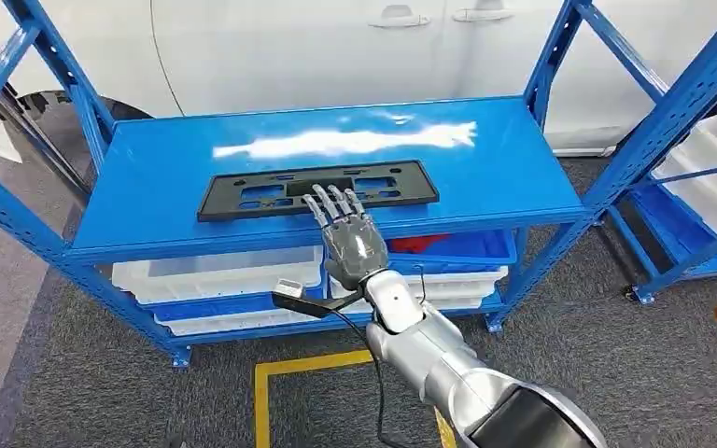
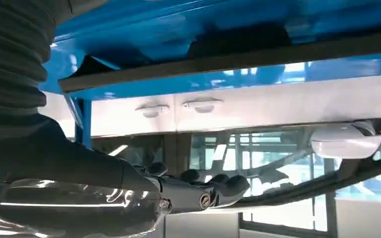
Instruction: Take the parts from the cabinet and place them on the table.
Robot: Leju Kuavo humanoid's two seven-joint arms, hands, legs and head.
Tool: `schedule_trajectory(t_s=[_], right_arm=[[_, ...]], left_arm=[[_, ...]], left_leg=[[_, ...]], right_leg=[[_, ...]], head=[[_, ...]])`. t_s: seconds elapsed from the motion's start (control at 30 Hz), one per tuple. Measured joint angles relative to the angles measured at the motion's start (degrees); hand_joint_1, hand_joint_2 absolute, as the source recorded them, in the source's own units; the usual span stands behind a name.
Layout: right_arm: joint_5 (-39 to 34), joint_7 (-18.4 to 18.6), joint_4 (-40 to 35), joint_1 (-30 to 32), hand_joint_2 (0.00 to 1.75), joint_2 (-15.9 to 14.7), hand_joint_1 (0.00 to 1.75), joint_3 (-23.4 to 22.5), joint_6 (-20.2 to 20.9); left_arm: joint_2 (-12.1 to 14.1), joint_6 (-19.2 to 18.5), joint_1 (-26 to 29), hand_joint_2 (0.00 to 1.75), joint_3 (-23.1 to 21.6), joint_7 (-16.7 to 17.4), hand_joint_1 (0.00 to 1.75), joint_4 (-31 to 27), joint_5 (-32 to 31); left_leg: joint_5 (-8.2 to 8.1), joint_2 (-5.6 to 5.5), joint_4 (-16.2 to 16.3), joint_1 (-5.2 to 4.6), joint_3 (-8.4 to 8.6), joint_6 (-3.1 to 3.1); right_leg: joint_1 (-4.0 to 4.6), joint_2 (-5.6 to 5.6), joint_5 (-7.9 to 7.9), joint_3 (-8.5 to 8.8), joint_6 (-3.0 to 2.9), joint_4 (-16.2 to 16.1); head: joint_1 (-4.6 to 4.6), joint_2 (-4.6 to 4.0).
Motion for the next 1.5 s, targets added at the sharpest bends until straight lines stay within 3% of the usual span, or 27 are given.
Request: schedule_trajectory(t_s=[0.03,0.07,0.1,0.13,0.2,0.23,0.33,0.43,0.53,0.57,0.6,0.63,0.7,0.77,0.87,0.9,0.93,0.97,1.03,1.07,1.1,1.13,1.23,1.27,1.37,1.43,1.5], right_arm=[[0.46,0.28,0.15,0.23,1.75,-0.02,0.00,0.00,0.00],[0.74,0.44,0.24,0.46,1.75,-0.02,0.00,0.00,0.00],[0.96,0.72,0.26,0.61,1.75,-0.02,0.00,0.00,0.00],[1.42,0.87,0.24,0.61,1.75,-0.02,0.00,0.00,0.00],[2.27,1.09,-0.33,0.56,1.75,-0.02,0.00,0.02,0.00],[2.64,1.09,-0.57,0.50,1.75,-0.02,0.00,0.02,0.00],[3.63,1.07,-1.49,0.85,1.75,0.09,0.00,0.13,0.00],[4.20,0.96,-2.58,1.01,1.75,0.39,0.00,0.39,-0.04],[4.46,0.72,-2.91,1.46,1.75,0.87,0.00,0.87,-0.04],[4.46,0.68,-2.91,1.75,1.75,0.87,0.00,0.98,-0.04],[4.46,0.55,-2.93,2.07,1.75,0.87,0.00,1.01,-0.04],[4.46,0.52,-2.97,2.25,1.75,0.92,0.00,1.01,-0.04],[4.46,0.37,-3.24,2.25,1.75,1.18,0.00,1.01,-0.04],[4.44,0.22,-3.41,2.10,1.75,1.31,0.00,1.01,-0.04],[4.41,0.17,-3.56,2.34,1.75,1.35,0.00,1.03,-0.04],[4.41,0.17,-3.78,2.34,1.75,1.40,0.00,1.03,-0.07],[4.44,0.20,-3.98,2.26,1.75,1.40,0.00,1.03,-0.07],[4.42,0.20,-4.04,2.16,1.75,1.40,0.00,1.03,-0.07],[4.44,0.22,-4.02,2.51,1.75,1.27,0.00,1.03,-0.07],[4.52,0.35,-4.02,2.80,1.75,1.20,0.00,1.03,-0.07],[4.66,0.55,-4.02,3.04,1.75,1.18,0.00,1.03,-0.07],[4.74,0.79,-4.02,3.15,1.75,1.18,0.00,1.03,-0.07],[5.07,1.03,-4.04,3.06,1.75,1.18,0.00,1.05,-0.07],[5.16,1.05,-4.04,2.98,1.75,1.18,0.00,1.05,-0.04],[5.33,1.07,-4.04,3.01,1.75,1.18,0.00,1.11,-0.07],[5.40,1.20,-4.31,3.02,1.75,1.29,0.00,1.16,-0.09],[5.49,1.25,-4.35,2.84,1.75,1.46,0.00,1.29,-0.07]], left_arm=[[0.00,-0.02,0.04,0.00,-0.09,0.00,0.00,0.00,0.00],[0.00,-0.04,0.08,0.00,-0.26,0.02,0.00,0.00,0.00],[0.00,-0.04,0.08,0.00,-0.46,0.07,0.00,0.00,0.00],[-0.02,-0.04,0.06,0.00,-0.55,0.07,0.00,0.00,0.00],[-0.11,-0.04,0.02,0.00,-0.72,0.09,0.00,0.00,0.00],[-0.31,-0.02,0.00,0.00,-0.81,0.11,0.00,0.00,0.02],[-0.31,0.28,0.01,0.00,-0.85,0.18,0.00,0.00,0.02],[-0.17,0.28,-0.05,0.00,-0.85,0.11,0.00,0.04,0.02],[-0.22,0.22,0.00,0.00,-0.85,0.11,0.00,0.04,0.02],[-0.22,0.22,0.07,0.00,-0.85,0.11,0.00,0.04,0.02],[-0.22,0.24,0.12,0.00,-0.85,0.11,0.00,0.04,0.02],[-0.20,0.22,0.13,0.00,-0.85,0.11,0.00,0.04,0.02],[-0.15,0.22,0.10,0.00,-0.83,0.11,0.00,0.07,0.02],[-0.22,0.20,-0.01,0.00,-0.83,0.09,0.00,0.07,0.02],[-0.24,0.22,0.15,0.00,-0.85,0.13,0.00,0.07,0.02],[-0.35,0.22,0.12,0.00,-0.85,0.13,0.00,0.07,0.02],[-0.42,0.24,0.07,0.00,-0.85,0.13,0.00,0.07,0.02],[-0.42,0.28,0.01,0.00,-0.85,0.15,0.00,0.07,0.02],[-0.42,0.31,0.00,0.00,-0.85,0.15,0.00,0.07,0.02],[-0.42,0.31,0.08,0.00,-0.85,0.18,0.00,0.07,0.02],[-0.42,0.31,0.16,0.00,-0.85,0.17,0.00,0.07,0.02],[-0.44,0.31,0.18,0.00,-0.85,0.17,0.00,0.07,0.02],[-0.70,0.28,0.14,0.00,-0.87,0.15,0.00,0.07,0.02],[-0.85,0.28,0.01,0.00,-0.87,0.17,0.00,0.07,0.02],[-0.85,0.31,0.02,0.00,-0.87,0.17,0.00,0.07,0.02],[-0.72,0.31,-0.16,0.00,-0.90,0.13,0.00,0.09,0.00],[-0.81,0.28,-0.25,0.00,-0.92,0.15,0.00,0.07,0.00]], left_leg=[[-0.08,0.08,0.02,-0.06,0.00,0.11],[-0.15,0.10,0.06,-0.09,0.04,0.14],[-0.26,0.10,0.09,-0.12,0.15,0.10],[-0.43,0.09,0.15,-0.16,0.32,0.04],[-0.86,0.09,0.24,-0.28,0.90,-0.23],[-1.07,0.11,0.29,-0.53,0.99,-0.46],[-1.39,0.20,0.26,-0.50,1.03,-1.32],[-2.87,0.25,2.09,-0.39,0.80,-2.32],[-8.53,0.26,15.40,0.02,-6.07,-3.16],[-8.79,0.26,18.20,0.08,-7.91,-3.30],[-7.71,0.26,18.15,0.13,-8.40,-3.36],[-5.31,0.27,15.25,0.18,-7.43,-3.36],[0.75,0.29,4.57,0.25,-2.74,-3.14],[0.61,0.24,0.11,-0.11,-0.61,-2.50],[0.26,0.14,0.56,-0.29,-0.99,-1.27],[0.42,0.19,0.10,0.19,-0.58,-0.84],[0.29,0.19,0.02,0.18,-0.36,-0.55],[0.13,0.24,0.02,0.17,-0.29,-0.25],[-0.16,0.31,0.03,0.02,-0.15,0.15],[-0.34,0.30,0.07,-0.02,-0.06,0.17],[-0.51,0.24,0.08,-0.04,0.13,0.15],[-0.79,0.17,0.10,-0.06,0.48,0.10],[-1.82,0.07,0.10,-0.21,1.97,-0.28],[-2.14,0.08,0.29,-0.64,2.10,-0.69],[-2.40,0.25,-0.05,-0.28,2.20,-1.48],[-3.24,0.34,0.78,-0.28,2.47,-2.15],[-6.51,0.34,8.04,-0.12,-1.22,-2.80]], right_leg=[[-0.03,-0.04,-1.36,-2.47,0.08,4.48],[-0.03,-0.05,-1.24,-3.94,0.12,6.57],[-0.03,-0.07,0.18,-3.88,0.05,5.57],[-0.01,-0.08,2.74,-2.42,-0.14,1.96],[0.15,-0.23,8.19,2.48,-0.93,-8.56],[0.53,-0.48,7.93,3.92,-1.29,-11.31],[0.76,-0.36,7.65,3.93,-1.74,-11.77],[0.02,-0.39,7.81,5.15,-2.74,-12.97],[0.10,-0.37,7.39,5.65,-3.15,-12.91],[0.12,-0.35,7.20,5.78,-3.13,-12.87],[0.12,-0.31,6.98,6.04,-3.06,-12.83],[0.12,-0.27,6.68,6.37,-2.96,-12.74],[0.06,-0.18,5.92,7.21,-2.61,-12.52],[0.54,-0.01,5.41,7.10,-1.99,-12.19],[0.37,0.05,5.28,7.14,-1.12,-12.53],[0.50,0.01,4.90,7.19,-0.68,-12.35],[0.29,-0.09,4.17,6.81,-0.44,-11.00],[0.26,-0.17,2.38,4.99,-0.34,-7.55],[0.11,-0.23,-1.54,-0.65,-0.10,2.49],[0.09,-0.24,-2.14,-3.05,-0.04,6.09],[0.08,-0.26,-1.30,-4.02,-0.06,6.70],[0.09,-0.26,0.98,-3.50,-0.20,4.46],[0.32,-0.39,9.49,2.79,-1.41,-10.40],[0.69,-0.48,8.47,3.60,-1.54,-11.50],[0.86,-0.24,8.11,3.43,-1.91,-11.82],[0.22,-0.23,8.19,4.71,-2.45,-12.96],[0.11,-0.38,7.79,5.34,-3.03,-13.09]], head=[[0.00,0.00],[0.00,0.00],[0.00,0.00],[0.00,0.00],[0.00,0.00],[0.00,0.00],[0.00,0.00],[-0.02,0.00],[-0.02,0.00],[-0.02,0.00],[-0.02,0.00],[-0.02,0.00],[-0.02,0.00],[-0.02,0.00],[-0.02,0.00],[-0.02,0.00],[0.00,0.00],[-0.02,0.00],[0.00,0.00],[0.00,0.00],[-0.02,0.00],[0.00,0.00],[0.00,0.00],[-0.02,0.00],[0.00,0.00],[0.00,0.00],[-0.02,0.00]])
